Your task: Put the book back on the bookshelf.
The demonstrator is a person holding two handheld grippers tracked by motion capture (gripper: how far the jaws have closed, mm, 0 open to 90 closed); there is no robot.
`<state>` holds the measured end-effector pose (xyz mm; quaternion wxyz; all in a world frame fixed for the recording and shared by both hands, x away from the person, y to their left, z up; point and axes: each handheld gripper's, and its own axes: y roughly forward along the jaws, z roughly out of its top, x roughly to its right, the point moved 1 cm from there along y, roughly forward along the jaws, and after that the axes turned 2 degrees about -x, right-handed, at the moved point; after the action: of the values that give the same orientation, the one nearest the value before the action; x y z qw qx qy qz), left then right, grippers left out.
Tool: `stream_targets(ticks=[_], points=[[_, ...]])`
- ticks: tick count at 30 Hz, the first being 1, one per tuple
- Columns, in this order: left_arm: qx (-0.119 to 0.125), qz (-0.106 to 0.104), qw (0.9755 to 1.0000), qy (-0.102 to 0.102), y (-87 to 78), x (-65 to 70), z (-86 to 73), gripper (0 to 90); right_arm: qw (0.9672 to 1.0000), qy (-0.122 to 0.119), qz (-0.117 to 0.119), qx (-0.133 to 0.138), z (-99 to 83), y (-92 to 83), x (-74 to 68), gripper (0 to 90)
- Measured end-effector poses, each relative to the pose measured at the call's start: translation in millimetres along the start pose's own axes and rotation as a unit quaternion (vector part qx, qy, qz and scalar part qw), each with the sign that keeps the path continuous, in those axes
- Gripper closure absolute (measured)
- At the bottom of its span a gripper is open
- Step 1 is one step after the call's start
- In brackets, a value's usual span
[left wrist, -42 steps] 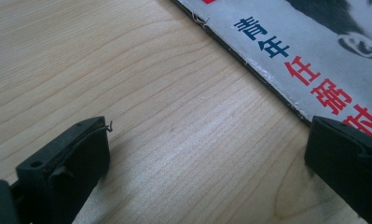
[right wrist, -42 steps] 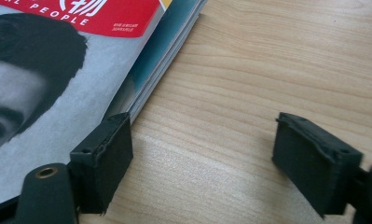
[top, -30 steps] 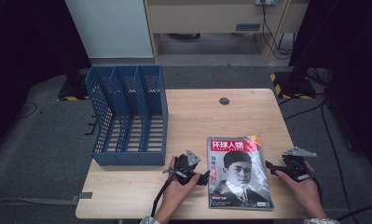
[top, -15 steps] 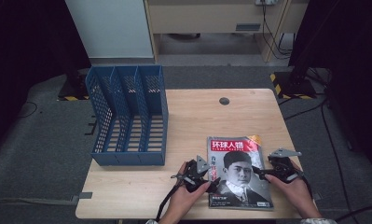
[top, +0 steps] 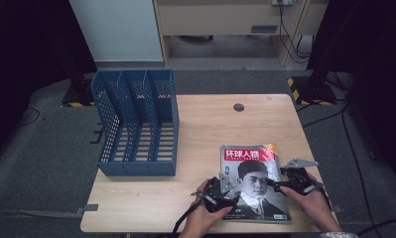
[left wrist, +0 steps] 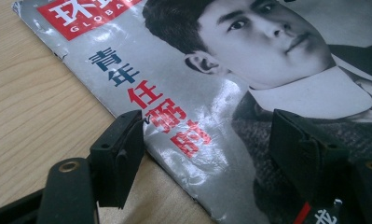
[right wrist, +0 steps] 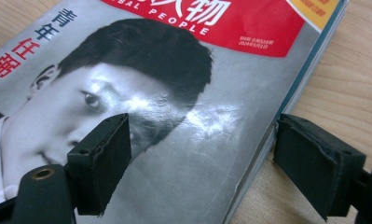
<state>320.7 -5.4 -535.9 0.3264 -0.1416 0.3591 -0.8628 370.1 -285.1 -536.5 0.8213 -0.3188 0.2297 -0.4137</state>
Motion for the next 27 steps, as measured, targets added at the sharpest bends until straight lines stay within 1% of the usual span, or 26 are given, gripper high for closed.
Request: stream_targets(ticks=[1, 2, 3, 4, 5, 8, 9, 10, 12, 13, 14, 15, 17, 19, 20, 21, 22, 23, 24, 27], points=[[0.0, 0.0, 1.0, 0.0, 0.0, 0.0, 0.0, 26.3, 1.0, 0.0, 0.0, 0.0, 0.0, 0.0, 0.0, 19.8], [-0.002, -0.006, 0.9999, -0.011, 1.0, -2.8, -0.4, 26.1, 1.0, -0.002, -0.005, 0.007, 0.5, -2.7, -0.2, 24.8], [-0.002, -0.008, 0.9998, -0.017, 1.3, -3.6, -0.8, 25.8, 0.9999, 0.001, -0.004, 0.012, 0.7, -4.8, 0.2, 27.0], [-0.002, -0.008, 0.9998, -0.017, 1.3, -3.6, -0.8, 25.9, 0.9999, 0.001, -0.004, 0.012, 0.7, -4.8, 0.2, 27.0], [-0.001, -0.009, 0.9997, -0.02, 1.5, -4.1, -1.4, 25.9, 0.9999, 0.001, -0.001, 0.017, 0.9, -6.2, 0.8, 29.1], [0.001, -0.008, 0.9998, -0.021, 1.9, -3.7, -1.8, 25.6, 0.9993, 0.007, 0.004, 0.036, 1.9, -12.6, -1.6, 34.8], [0.001, -0.008, 0.9998, -0.021, 1.9, -3.7, -1.8, 25.6, 0.9993, 0.007, 0.004, 0.036, 1.9, -12.6, -1.6, 34.8], [0.001, -0.009, 0.9997, -0.021, 1.9, -4.0, -1.9, 25.6, 0.9991, 0.008, 0.006, 0.04, 2.4, -13.9, -2.0, 36.6], [0.002, -0.01, 0.9997, -0.021, 1.9, -4.0, -2.2, 25.5, 0.9982, 0.021, 0.018, 0.054, 4.3, -18.3, -4.1, 39.2], [0.004, -0.009, 0.9997, -0.021, 2.0, -4.0, -2.4, 25.4, 0.9965, 0.033, 0.034, 0.068, 6.0, -22.1, -6.6, 42.1], [0.007, -0.009, 0.9997, -0.021, 2.0, -3.8, -3.3, 25.4, 0.9957, 0.037, 0.042, 0.073, 6.4, -23.8, -8.2, 43.1], [0.007, -0.009, 0.9997, -0.021, 2.0, -3.8, -3.3, 25.4, 0.9957, 0.037, 0.042, 0.073, 6.4, -23.8, -8.2, 43.1], [0.009, -0.009, 0.9996, -0.024, 2.1, -3.4, -4.1, 25.3, 0.9949, 0.033, 0.054, 0.079, 5.1, -25.6, -13.7, 43.3], [0.008, -0.009, 0.9996, -0.025, 2.4, -3.0, -3.5, 25.0, 0.995, 0.03, 0.055, 0.078, 3.4, -24.2, -14.6, 43.3], [0.008, -0.008, 0.9997, -0.024, 2.5, -3.1, -3.2, 24.8, 0.9963, 0.031, 0.043, 0.068, -1.0, -18.5, -13.3, 43.2], [0.008, -0.008, 0.9997, -0.023, 2.6, -3.2, -3.2, 24.8, 0.9973, 0.032, 0.035, 0.055, -2.4, -16.5, -11.4, 43.2], [0.008, -0.008, 0.9997, -0.022, 2.6, -3.4, -3.4, 24.8, 0.9973, 0.032, 0.035, 0.055, -2.4, -16.5, -11.4, 43.2], [0.01, -0.008, 0.9997, -0.022, 2.6, -3.4, -3.7, 24.8, 0.9979, 0.035, 0.033, 0.044, -3.6, -15.1, -9.1, 43.2], [0.011, -0.008, 0.9997, -0.022, 2.6, -3.3, -4.1, 24.7, 0.9981, 0.041, 0.038, 0.025, -7.2, -11.9, -5.3, 43.3], [0.012, -0.008, 0.9996, -0.024, 2.6, -2.9, -4.4, 24.7, 0.9983, 0.041, 0.036, 0.02, -6.9, -13.6, -6.6, 44.9]])
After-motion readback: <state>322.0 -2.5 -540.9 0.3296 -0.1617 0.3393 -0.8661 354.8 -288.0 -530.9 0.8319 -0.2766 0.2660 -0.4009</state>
